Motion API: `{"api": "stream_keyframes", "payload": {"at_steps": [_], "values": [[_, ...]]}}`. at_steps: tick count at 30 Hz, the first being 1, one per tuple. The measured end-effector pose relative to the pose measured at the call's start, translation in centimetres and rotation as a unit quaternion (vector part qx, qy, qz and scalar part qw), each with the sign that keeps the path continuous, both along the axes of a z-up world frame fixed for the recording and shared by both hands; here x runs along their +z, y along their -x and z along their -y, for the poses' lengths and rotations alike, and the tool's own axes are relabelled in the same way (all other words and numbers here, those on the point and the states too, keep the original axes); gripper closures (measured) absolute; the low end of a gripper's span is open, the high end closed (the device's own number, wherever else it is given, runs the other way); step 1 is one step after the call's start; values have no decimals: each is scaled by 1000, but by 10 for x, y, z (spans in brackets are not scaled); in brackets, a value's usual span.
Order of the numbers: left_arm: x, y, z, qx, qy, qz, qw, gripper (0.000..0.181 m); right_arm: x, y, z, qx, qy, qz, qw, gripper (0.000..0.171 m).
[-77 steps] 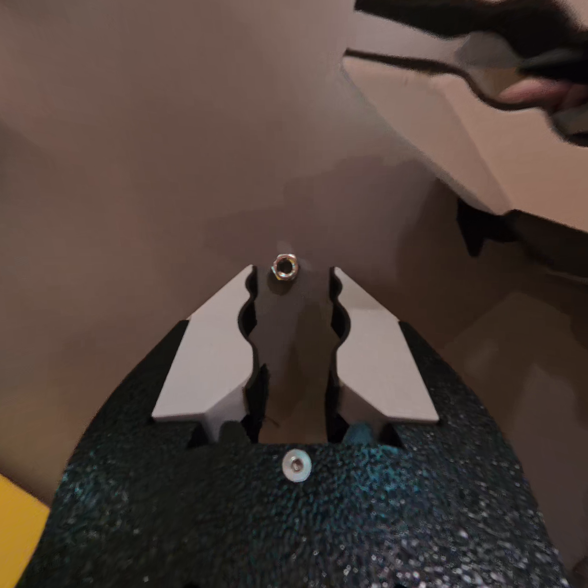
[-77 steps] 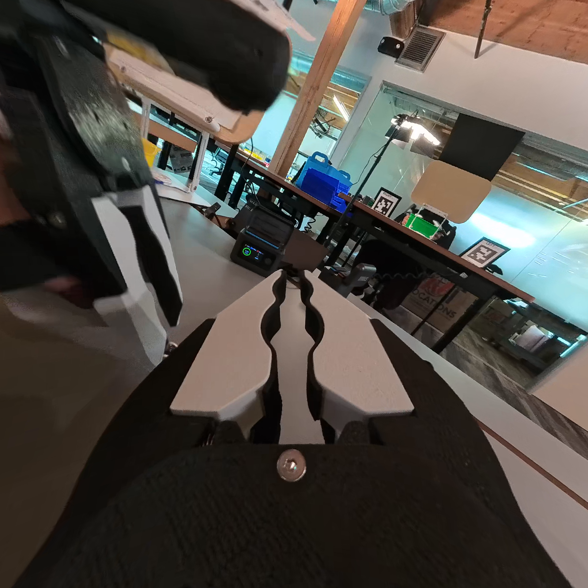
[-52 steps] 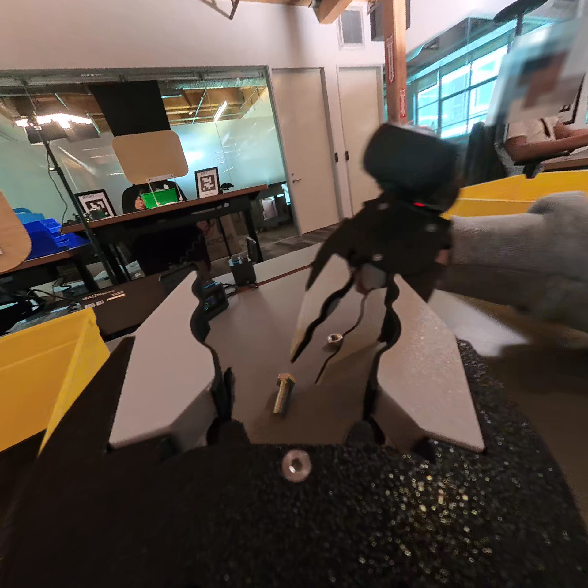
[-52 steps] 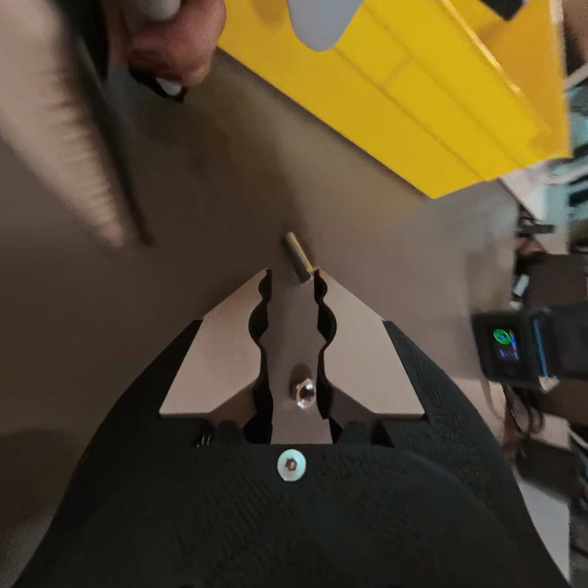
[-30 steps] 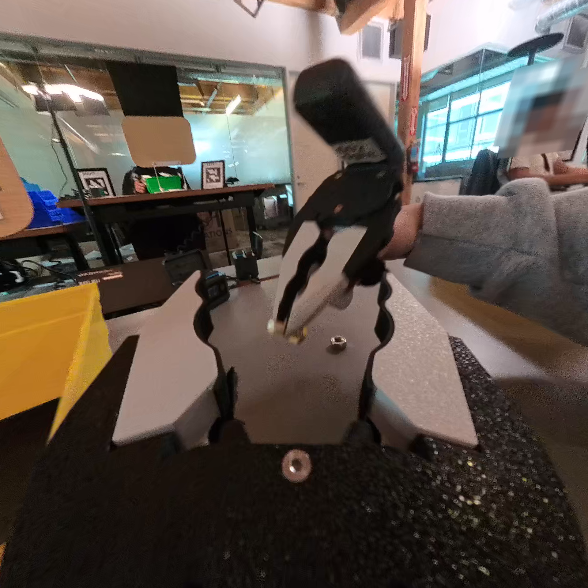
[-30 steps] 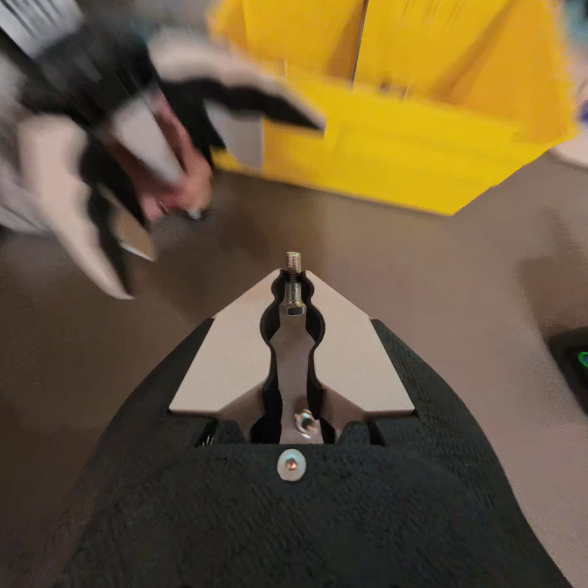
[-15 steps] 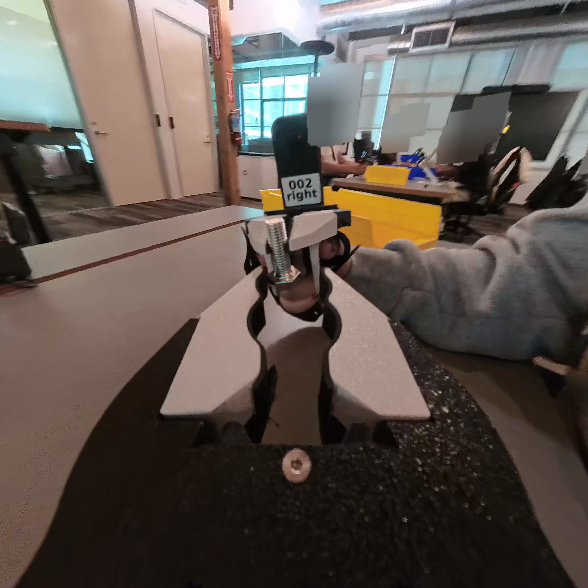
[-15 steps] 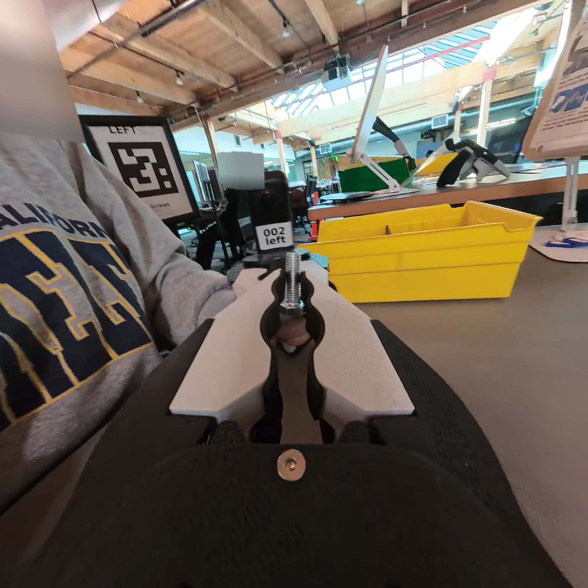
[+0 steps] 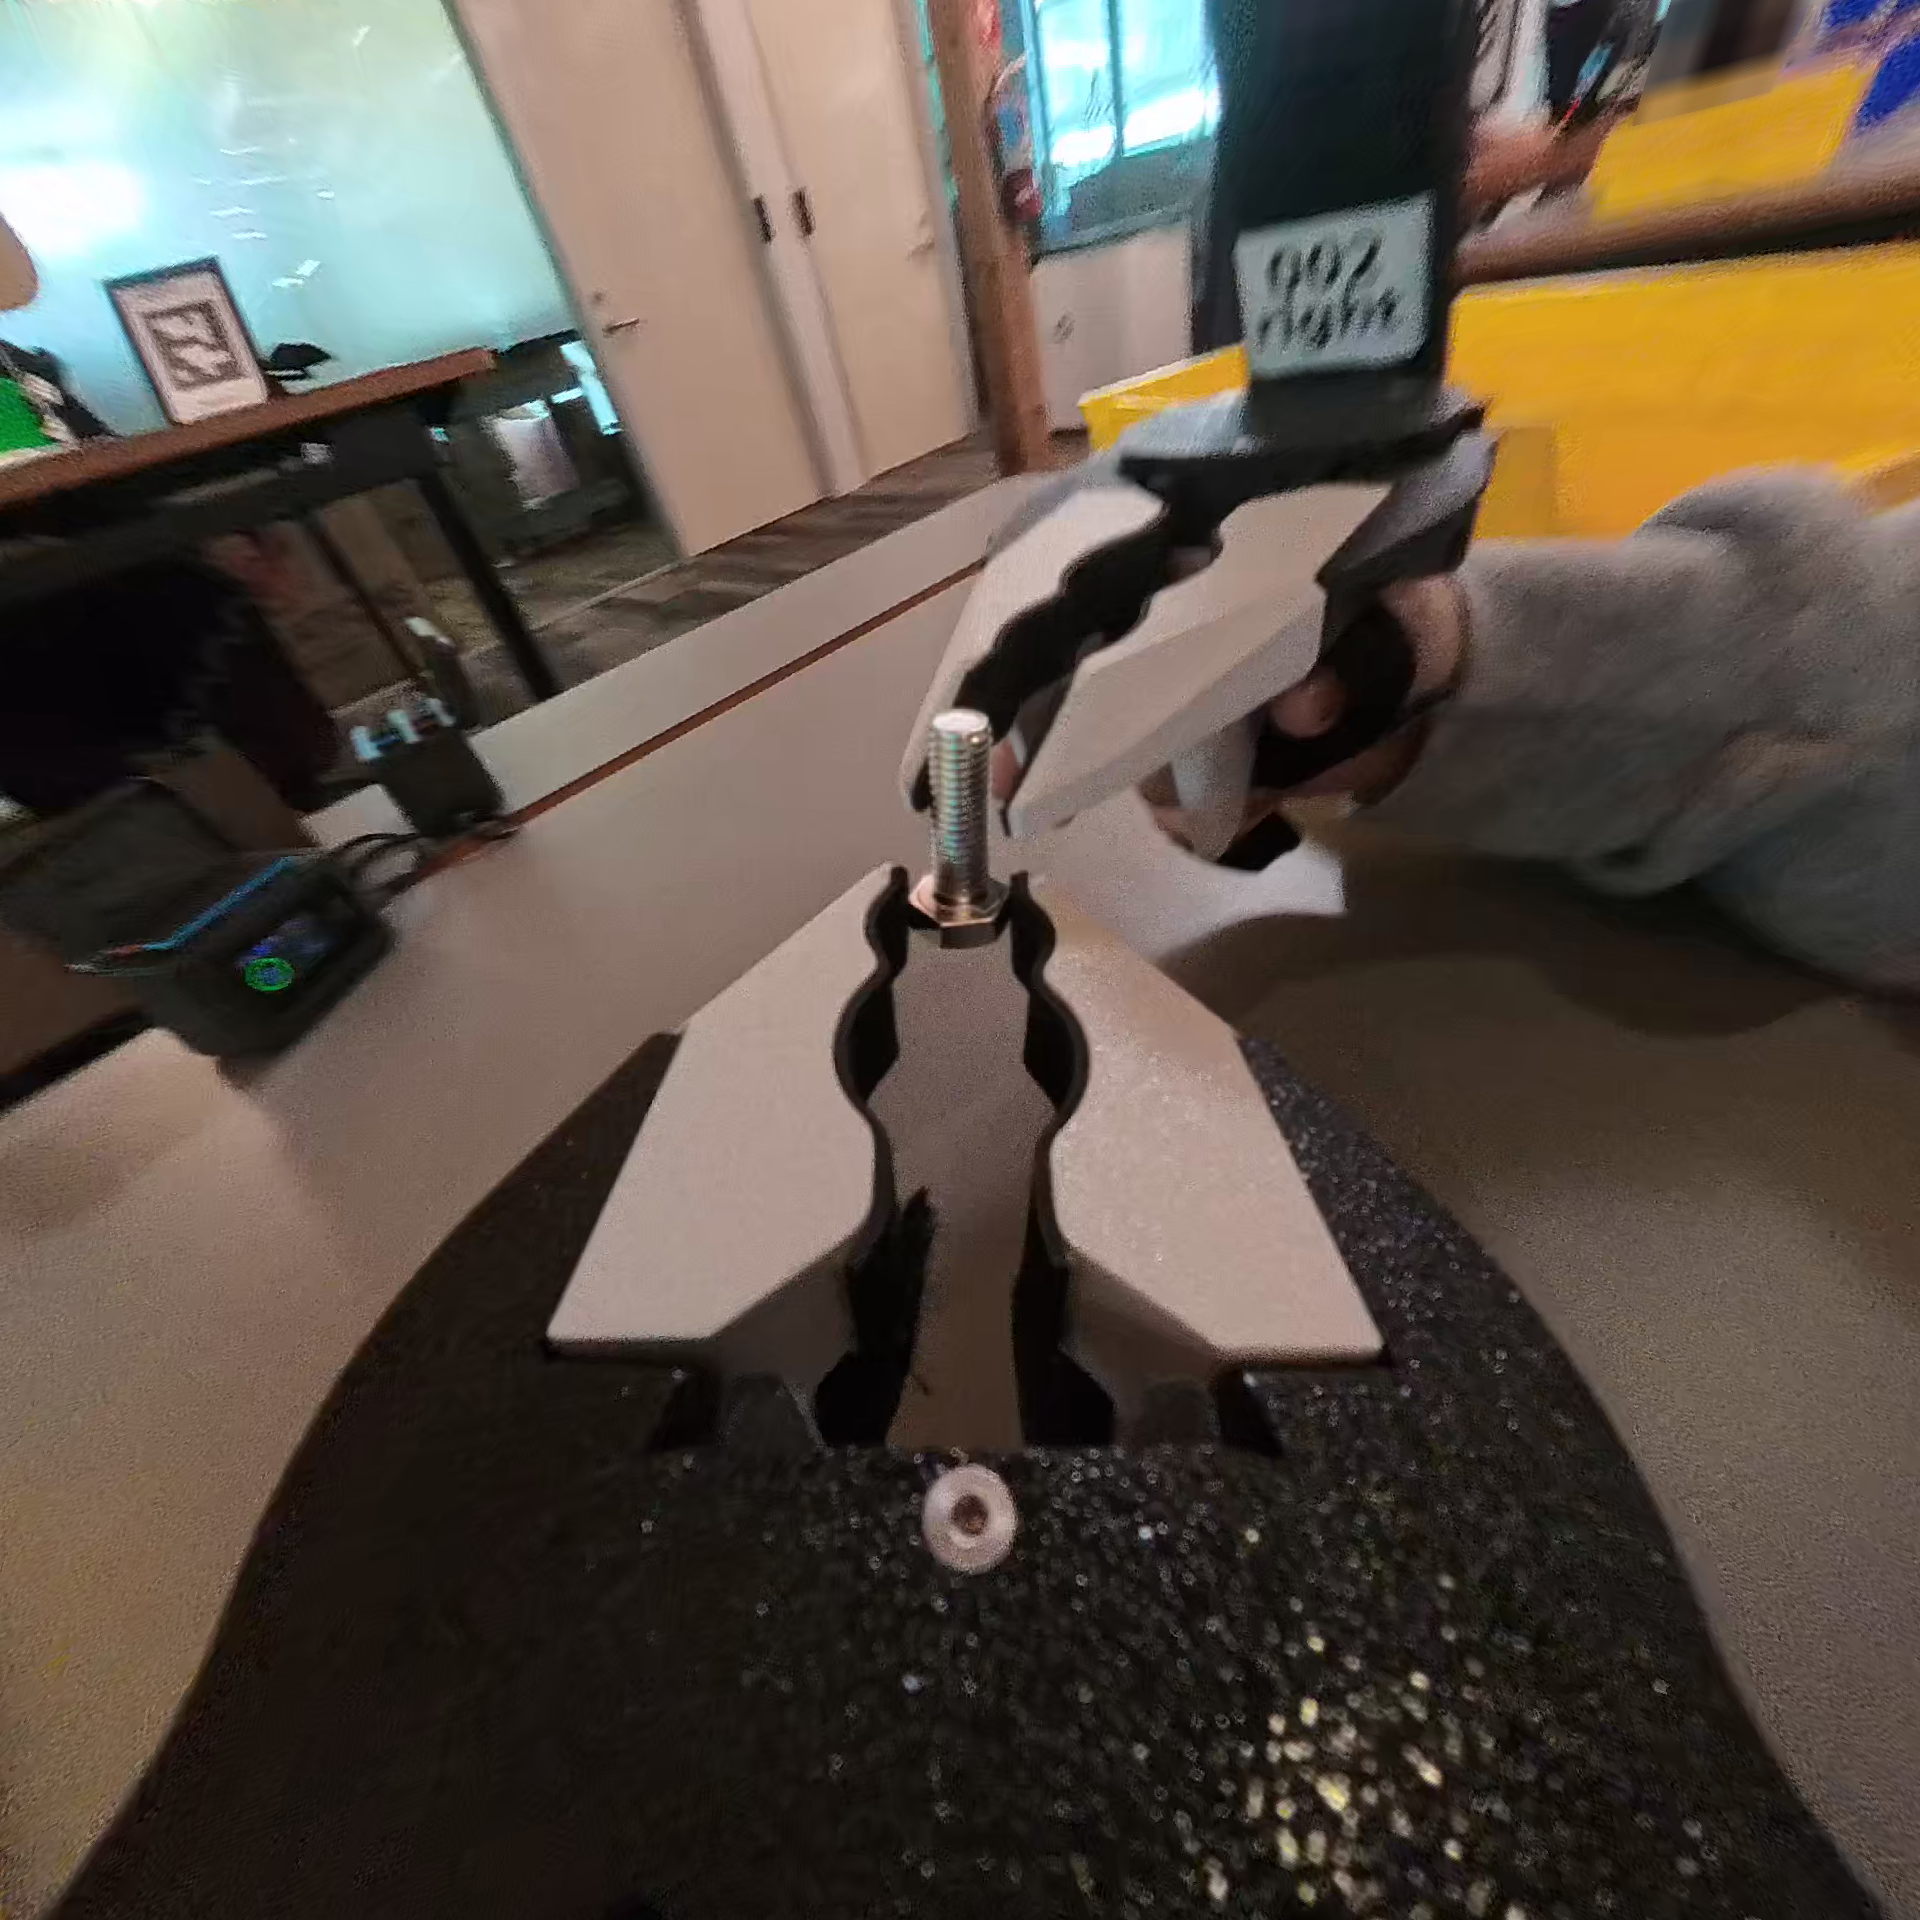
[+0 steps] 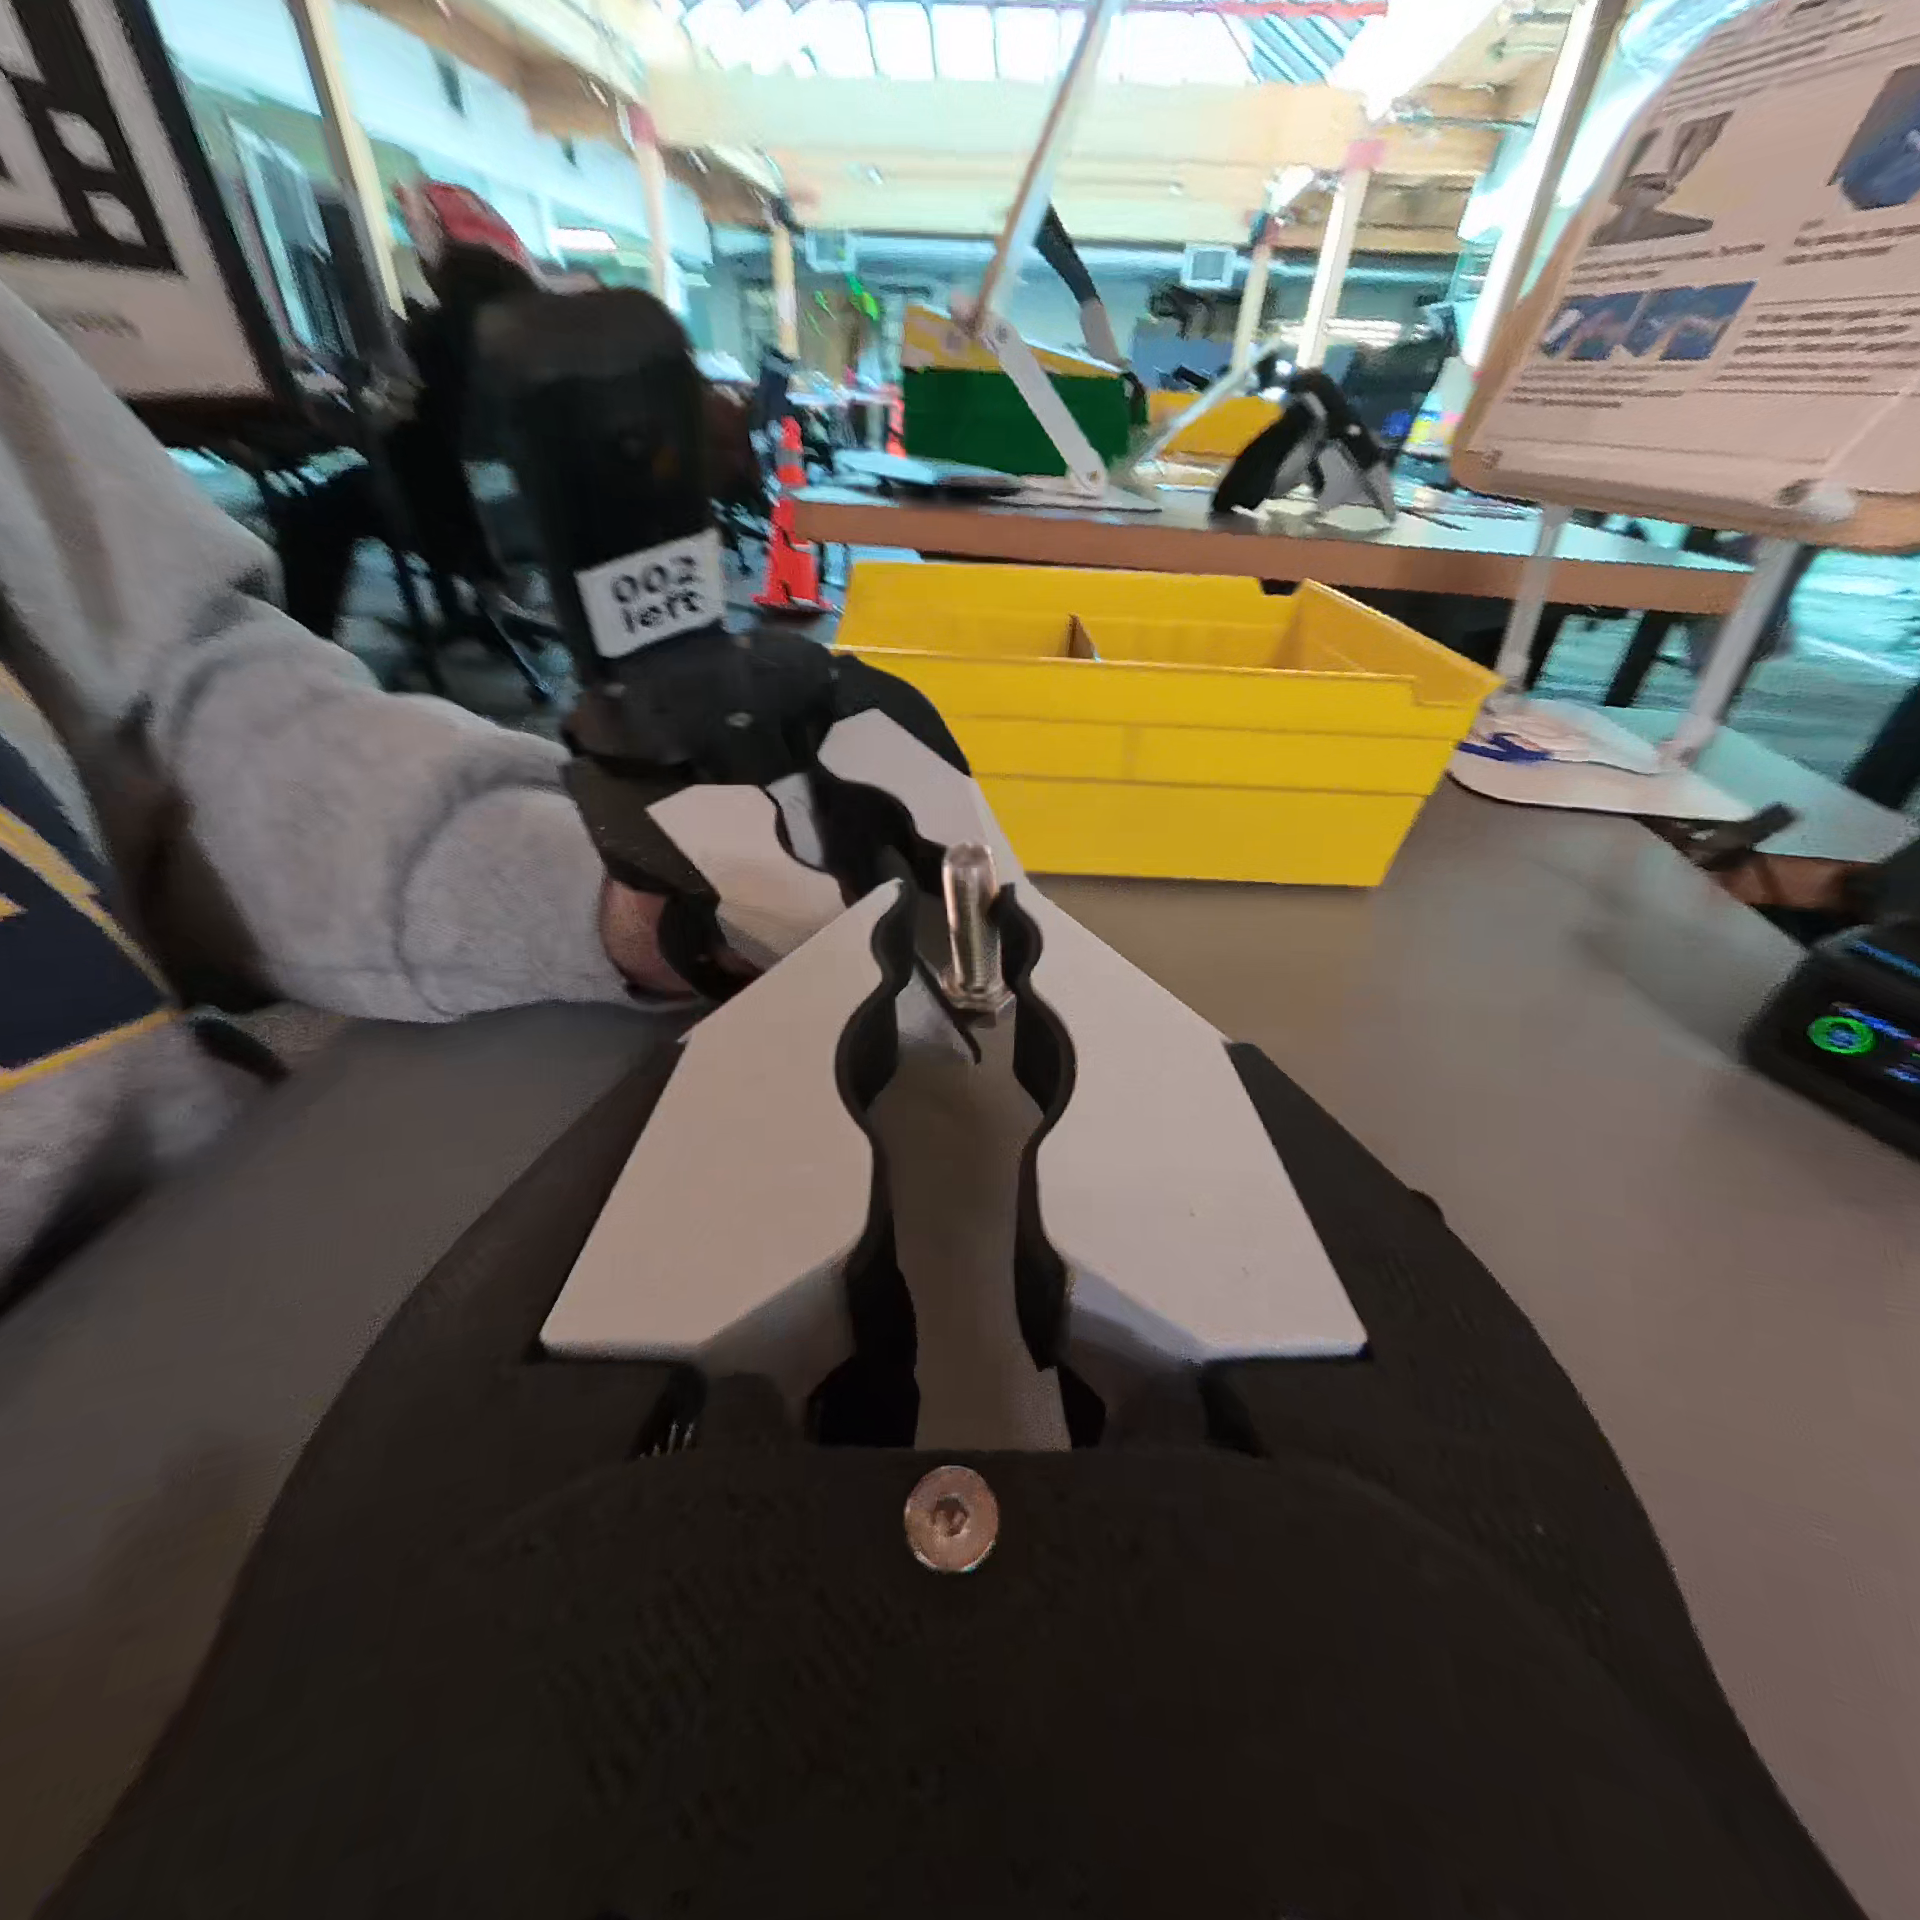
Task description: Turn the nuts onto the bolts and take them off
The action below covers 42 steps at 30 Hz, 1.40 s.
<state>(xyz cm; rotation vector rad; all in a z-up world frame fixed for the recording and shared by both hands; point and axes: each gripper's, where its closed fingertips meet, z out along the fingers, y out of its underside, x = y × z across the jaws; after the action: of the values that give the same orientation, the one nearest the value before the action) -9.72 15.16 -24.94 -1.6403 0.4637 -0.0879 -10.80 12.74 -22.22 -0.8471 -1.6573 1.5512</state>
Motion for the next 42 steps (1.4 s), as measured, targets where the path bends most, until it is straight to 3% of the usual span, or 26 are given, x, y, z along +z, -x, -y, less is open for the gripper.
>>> {"api": "stream_keyframes", "payload": {"at_steps": [5,10,17,22,30,42], "values": [[-9,3,-1,15,10,-31,999,164,-3,3,-1,-35,-43,-3,998,158],[-10,-2,1,-8,12,-34,999,164,-5,-2,-2,-13,-19,11,1000,163],[-10,-15,9,-105,48,32,993,165,-1,-15,-2,40,32,17,999,164],[-9,-13,9,-108,54,49,991,151,2,-17,-3,47,48,11,998,164],[1,-23,15,-146,30,72,986,165,10,-22,2,74,78,-3,994,164],[7,-24,16,-156,17,93,983,165,12,-23,2,83,96,-7,992,164]]}}
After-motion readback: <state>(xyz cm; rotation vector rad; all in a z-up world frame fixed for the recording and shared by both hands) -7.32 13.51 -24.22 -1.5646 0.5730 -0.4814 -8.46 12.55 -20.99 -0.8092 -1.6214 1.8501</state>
